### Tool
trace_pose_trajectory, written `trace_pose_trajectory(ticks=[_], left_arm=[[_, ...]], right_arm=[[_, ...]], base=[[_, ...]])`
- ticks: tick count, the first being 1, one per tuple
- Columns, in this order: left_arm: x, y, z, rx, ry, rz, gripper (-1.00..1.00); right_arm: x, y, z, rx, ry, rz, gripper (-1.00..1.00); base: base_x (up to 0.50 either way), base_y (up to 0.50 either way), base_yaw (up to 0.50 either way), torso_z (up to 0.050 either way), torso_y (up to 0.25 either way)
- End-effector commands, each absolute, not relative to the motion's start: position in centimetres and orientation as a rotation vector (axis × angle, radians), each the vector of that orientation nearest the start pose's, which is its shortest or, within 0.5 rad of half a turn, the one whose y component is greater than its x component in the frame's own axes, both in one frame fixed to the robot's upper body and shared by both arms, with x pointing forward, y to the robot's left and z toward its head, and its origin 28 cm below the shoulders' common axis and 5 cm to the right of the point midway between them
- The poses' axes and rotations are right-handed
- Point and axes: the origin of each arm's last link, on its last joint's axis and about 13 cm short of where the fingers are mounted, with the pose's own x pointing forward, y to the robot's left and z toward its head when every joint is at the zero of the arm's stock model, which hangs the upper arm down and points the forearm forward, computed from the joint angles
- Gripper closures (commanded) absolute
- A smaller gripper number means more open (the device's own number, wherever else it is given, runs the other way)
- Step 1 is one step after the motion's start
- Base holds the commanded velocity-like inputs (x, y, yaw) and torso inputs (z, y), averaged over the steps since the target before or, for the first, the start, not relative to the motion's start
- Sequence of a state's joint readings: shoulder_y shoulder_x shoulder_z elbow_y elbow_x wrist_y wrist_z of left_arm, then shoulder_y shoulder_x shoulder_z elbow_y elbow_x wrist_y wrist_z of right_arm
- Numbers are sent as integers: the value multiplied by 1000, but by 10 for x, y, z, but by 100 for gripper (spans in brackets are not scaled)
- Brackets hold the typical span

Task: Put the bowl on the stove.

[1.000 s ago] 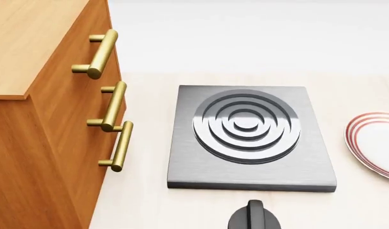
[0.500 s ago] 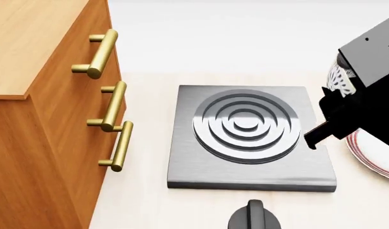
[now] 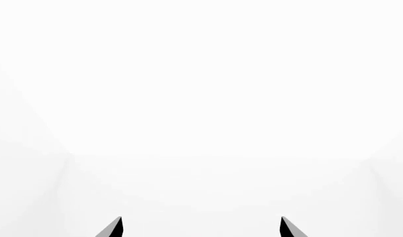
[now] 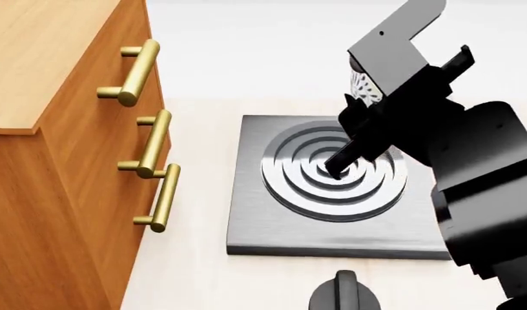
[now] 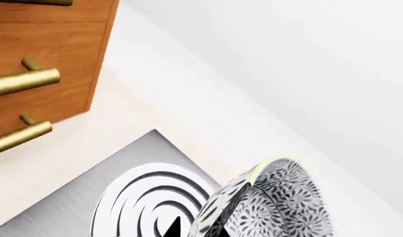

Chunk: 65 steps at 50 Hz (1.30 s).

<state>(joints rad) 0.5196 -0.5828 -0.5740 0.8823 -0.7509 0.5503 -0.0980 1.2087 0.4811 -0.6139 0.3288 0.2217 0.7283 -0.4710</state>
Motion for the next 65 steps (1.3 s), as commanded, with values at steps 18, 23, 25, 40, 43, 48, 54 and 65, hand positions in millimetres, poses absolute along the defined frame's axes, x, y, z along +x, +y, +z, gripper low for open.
trace_pose_trajectory(ticks=[18,23,25,40,43,48,54,65], left_arm=[[85,303,220,13,-1026,-74,-100],[85,303,220,13,-1026,-74,-100],[85,303,220,13,-1026,-74,-100],[85,304,220,10,-1026,-73,-100],[85,304,221,11,-1027,-72,-100],[85,304,221,11,-1027,-71,-100],[85,304,221,10,-1026,-69,-100],[86,304,220,8,-1023,-71,-100]], right_arm=[[371,-148,262,-568,125,580,100],[371,-148,262,-568,125,580,100],[371,-148,262,-568,125,580,100],[387,-141,265,-577,121,604,100],[394,-140,266,-583,120,607,100],[409,-134,268,-601,130,625,100],[429,-131,271,-618,144,619,100],[440,-128,268,-629,191,588,100]], base=[[0,0,0,0,1],[0,0,0,0,2],[0,0,0,0,0],[0,0,0,0,0],[0,0,0,0,0],[0,0,0,0,2],[0,0,0,0,0],[0,0,0,0,0]])
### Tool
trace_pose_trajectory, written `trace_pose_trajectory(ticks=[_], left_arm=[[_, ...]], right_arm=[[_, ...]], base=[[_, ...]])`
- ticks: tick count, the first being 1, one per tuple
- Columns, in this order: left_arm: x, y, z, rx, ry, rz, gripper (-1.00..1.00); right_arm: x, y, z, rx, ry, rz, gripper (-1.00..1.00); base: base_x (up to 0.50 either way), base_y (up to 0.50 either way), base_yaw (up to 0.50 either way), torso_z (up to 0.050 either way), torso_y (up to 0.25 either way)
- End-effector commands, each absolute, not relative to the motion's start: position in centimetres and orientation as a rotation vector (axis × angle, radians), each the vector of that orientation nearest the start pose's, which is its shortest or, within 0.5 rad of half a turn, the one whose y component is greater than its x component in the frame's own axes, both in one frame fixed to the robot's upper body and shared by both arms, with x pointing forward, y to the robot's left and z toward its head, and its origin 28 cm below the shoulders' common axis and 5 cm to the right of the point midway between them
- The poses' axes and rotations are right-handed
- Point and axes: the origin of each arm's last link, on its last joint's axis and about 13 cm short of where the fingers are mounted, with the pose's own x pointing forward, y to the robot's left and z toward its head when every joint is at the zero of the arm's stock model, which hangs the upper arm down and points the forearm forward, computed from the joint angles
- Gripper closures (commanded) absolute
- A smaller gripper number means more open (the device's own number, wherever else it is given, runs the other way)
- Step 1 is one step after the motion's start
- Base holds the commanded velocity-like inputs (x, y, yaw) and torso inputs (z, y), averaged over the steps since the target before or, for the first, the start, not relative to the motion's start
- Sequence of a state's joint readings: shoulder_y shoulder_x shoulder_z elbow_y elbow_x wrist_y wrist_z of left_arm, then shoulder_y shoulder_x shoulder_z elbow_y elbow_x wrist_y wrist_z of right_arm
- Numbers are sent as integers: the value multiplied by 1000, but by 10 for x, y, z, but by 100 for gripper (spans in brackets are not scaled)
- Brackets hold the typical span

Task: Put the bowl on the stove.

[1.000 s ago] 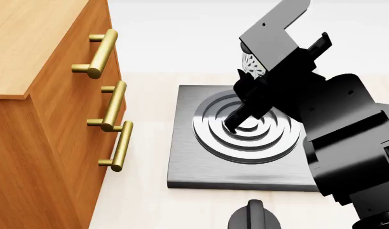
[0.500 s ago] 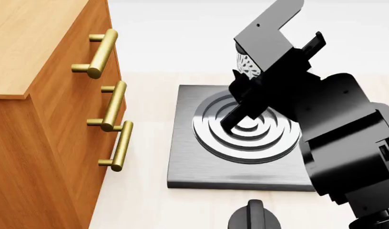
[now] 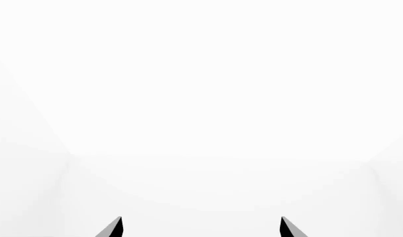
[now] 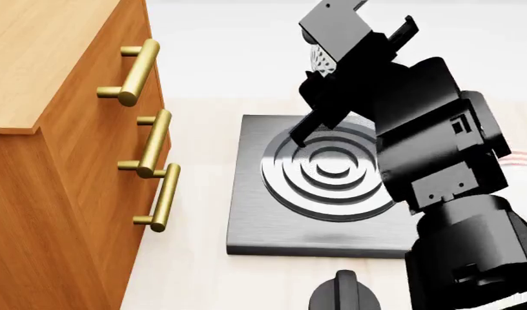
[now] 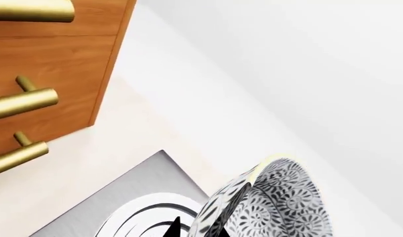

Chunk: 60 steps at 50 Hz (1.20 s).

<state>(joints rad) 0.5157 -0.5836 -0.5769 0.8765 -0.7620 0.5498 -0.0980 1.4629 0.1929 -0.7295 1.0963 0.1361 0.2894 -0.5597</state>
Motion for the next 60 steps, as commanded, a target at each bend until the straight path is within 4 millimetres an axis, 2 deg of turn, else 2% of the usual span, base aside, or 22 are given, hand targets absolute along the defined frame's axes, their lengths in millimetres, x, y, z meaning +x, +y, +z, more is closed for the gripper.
trace_pose_trajectory(ticks=[1,26,60], left_arm=[[86,304,220,8,-1022,-71,-100],[90,306,218,-4,-1006,-26,-100],[91,307,218,-11,-1002,0,-100]], right_arm=[[440,-127,267,-640,209,585,100],[438,-110,254,-610,305,610,100],[437,-120,251,-579,315,568,100]], base=[[0,0,0,0,0],[0,0,0,0,0],[0,0,0,0,0]])
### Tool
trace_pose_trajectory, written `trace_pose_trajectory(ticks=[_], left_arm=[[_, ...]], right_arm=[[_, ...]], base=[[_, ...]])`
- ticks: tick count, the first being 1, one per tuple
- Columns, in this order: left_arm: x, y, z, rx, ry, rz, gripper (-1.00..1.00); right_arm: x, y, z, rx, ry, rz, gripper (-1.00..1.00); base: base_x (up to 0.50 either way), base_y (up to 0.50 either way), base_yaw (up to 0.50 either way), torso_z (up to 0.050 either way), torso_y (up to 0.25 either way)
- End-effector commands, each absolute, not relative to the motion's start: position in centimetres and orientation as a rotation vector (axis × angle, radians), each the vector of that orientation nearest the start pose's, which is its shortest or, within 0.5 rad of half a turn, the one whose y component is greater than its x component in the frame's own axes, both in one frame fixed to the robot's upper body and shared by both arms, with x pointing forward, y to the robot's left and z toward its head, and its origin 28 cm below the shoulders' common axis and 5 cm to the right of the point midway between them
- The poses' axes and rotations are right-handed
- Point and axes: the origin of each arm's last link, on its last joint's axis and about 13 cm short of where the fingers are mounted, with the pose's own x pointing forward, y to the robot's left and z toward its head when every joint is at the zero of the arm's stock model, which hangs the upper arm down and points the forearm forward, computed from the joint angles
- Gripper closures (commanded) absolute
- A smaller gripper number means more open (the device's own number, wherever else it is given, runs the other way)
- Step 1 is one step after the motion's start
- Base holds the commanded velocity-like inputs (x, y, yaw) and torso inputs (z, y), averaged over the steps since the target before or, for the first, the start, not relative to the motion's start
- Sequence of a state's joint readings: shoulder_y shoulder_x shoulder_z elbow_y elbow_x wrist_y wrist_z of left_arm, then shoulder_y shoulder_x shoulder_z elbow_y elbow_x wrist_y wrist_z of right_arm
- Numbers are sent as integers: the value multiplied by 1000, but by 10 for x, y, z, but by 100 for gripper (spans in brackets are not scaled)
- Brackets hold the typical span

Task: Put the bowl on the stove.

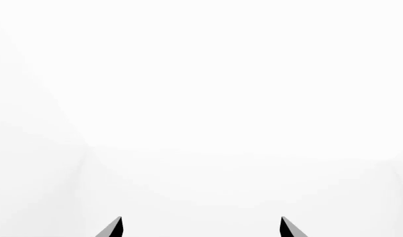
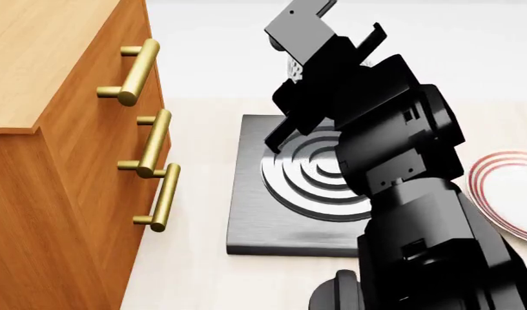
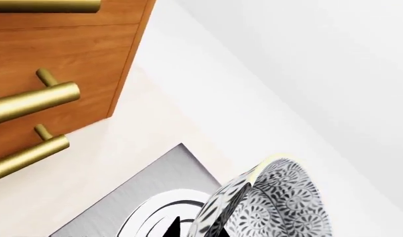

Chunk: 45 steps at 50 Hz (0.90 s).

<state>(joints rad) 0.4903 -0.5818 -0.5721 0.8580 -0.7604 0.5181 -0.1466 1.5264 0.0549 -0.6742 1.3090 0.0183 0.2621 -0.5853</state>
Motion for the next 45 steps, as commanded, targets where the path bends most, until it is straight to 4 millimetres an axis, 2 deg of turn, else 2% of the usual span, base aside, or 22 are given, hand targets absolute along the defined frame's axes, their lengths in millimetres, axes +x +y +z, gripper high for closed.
trace_pose_trajectory(ticks=[1,27,34,45], left_arm=[[91,307,218,-13,-1002,0,-100],[91,307,216,34,-992,16,-100],[92,306,217,35,-989,9,-100],[91,307,217,11,-1002,16,-100]], right_arm=[[437,-120,251,-577,315,567,100],[436,-124,246,-564,325,549,100],[436,-125,245,-562,331,542,100],[435,-127,244,-558,340,536,100]], base=[[0,0,0,0,0],[0,0,0,0,0],[0,0,0,0,-236],[0,0,0,0,0]])
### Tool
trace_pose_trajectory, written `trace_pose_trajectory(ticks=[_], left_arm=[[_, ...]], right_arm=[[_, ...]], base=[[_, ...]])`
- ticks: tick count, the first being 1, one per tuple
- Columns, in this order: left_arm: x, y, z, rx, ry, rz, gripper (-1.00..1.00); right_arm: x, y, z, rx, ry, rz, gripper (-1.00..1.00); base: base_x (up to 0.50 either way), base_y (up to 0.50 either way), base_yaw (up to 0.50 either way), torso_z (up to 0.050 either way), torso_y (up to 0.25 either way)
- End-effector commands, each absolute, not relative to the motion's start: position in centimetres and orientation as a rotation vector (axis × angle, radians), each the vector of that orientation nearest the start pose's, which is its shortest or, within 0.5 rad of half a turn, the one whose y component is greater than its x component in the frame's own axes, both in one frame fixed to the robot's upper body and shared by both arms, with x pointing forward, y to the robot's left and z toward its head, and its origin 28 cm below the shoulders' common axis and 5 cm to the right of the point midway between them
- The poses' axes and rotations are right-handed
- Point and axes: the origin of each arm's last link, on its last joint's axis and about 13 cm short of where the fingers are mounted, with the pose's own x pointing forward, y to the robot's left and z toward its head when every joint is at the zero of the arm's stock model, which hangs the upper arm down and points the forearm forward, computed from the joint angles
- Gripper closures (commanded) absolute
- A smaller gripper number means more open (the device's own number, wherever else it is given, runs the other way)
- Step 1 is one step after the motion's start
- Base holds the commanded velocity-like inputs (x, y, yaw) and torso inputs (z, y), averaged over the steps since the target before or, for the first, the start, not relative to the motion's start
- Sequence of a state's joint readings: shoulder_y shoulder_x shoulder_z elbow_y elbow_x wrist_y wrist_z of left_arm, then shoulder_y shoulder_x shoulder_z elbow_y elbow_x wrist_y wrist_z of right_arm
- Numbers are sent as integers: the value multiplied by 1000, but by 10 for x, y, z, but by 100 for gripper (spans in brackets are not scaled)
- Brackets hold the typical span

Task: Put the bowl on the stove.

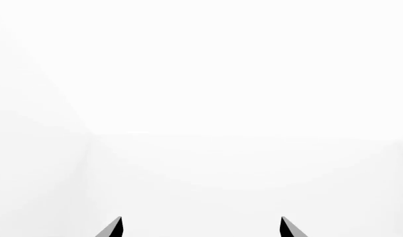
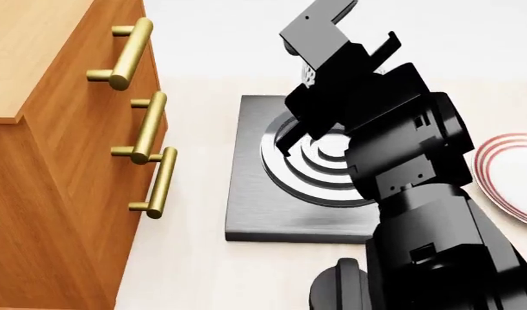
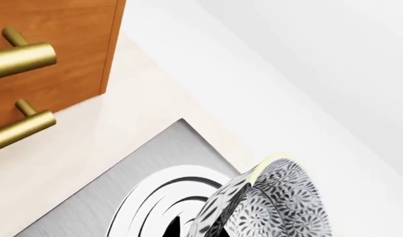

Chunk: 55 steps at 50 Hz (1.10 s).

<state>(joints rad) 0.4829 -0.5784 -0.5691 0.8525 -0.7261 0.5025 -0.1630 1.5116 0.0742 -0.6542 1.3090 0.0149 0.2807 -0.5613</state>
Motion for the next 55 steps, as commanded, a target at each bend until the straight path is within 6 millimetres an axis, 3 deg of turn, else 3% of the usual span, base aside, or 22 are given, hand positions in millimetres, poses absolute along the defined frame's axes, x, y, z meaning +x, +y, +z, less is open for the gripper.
trace_pose_trajectory(ticks=[1,10,16,55], left_arm=[[91,307,217,11,-1002,16,-100],[91,306,216,84,-1014,32,-100],[91,307,216,-3,-1017,17,-100],[90,306,215,34,-1034,18,-100]], right_arm=[[435,-127,244,-558,340,536,100],[435,-129,242,-555,352,523,100],[435,-129,241,-553,357,521,100],[433,-133,233,-533,387,496,100]], base=[[0,0,0,0,0],[0,0,0,0,-72],[0,0,0,0,-152],[0,0,0,0,-38]])
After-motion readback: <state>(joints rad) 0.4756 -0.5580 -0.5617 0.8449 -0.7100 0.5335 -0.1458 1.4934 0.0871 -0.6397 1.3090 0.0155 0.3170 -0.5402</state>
